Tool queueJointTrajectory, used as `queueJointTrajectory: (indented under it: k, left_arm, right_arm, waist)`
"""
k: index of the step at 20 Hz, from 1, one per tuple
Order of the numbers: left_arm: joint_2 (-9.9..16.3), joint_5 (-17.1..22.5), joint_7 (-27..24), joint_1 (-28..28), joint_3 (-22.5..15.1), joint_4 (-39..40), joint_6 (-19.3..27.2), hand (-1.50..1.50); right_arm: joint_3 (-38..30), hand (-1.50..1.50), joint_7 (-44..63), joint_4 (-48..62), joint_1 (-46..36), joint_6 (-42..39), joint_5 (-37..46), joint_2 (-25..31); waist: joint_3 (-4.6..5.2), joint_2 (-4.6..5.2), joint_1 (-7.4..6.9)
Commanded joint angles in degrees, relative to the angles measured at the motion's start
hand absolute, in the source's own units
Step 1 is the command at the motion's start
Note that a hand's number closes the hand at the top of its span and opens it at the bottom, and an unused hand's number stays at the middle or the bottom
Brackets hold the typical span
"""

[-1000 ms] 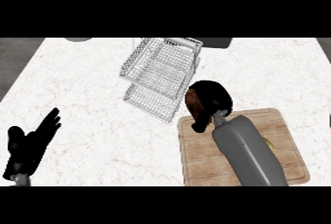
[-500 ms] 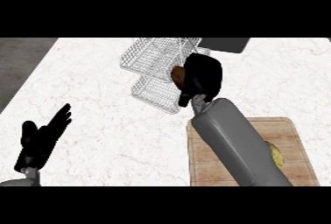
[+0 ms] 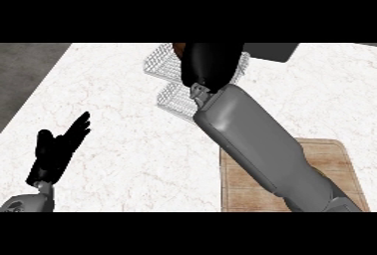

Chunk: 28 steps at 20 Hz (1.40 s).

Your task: Pick the sweet potato from the cutting board and place it in the tiered basket

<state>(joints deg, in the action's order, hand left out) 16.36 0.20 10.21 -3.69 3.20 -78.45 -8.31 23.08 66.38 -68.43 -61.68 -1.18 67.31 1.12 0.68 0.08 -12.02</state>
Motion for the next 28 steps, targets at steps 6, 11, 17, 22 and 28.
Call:
queueJointTrajectory:
  k: [6, 11, 17, 22, 28]
  left_arm:
    - [0.19, -0.67, 0.80, -2.82, -0.17, 0.33, 0.42, 0.00]
    - [-0.94, -0.41, 0.31, -2.98, -0.20, 1.84, 0.73, 0.00]
    - [0.56, -0.17, 0.15, -3.36, 0.73, 1.46, 0.09, 0.00]
    - [0.39, 0.54, -0.03, -4.32, 2.07, 3.14, 0.64, 0.00]
    - [0.24, -0.01, 0.32, -4.91, 2.31, 3.52, 1.67, 0.00]
  right_arm:
    - [-0.35, 1.50, 17.31, 6.13, -12.56, 5.71, 4.15, -1.08]
    - [-1.58, 1.50, 18.09, 12.60, -16.05, 7.12, 4.92, -1.08]
    - [-6.52, 1.50, 14.98, 15.19, -19.27, 16.64, 4.70, -1.08]
    - [-9.73, 1.50, 11.72, 19.64, -20.32, 21.41, 3.99, -1.09]
    - [-12.61, 1.50, 7.77, 25.94, -21.69, 27.85, 4.65, -1.09]
  waist:
    - [-0.14, 0.93, -0.80]
    - [-0.11, 1.58, 0.02]
    - [-0.46, 1.84, 0.66]
    - [-0.32, 2.51, 1.27]
    - [-0.36, 2.55, 2.44]
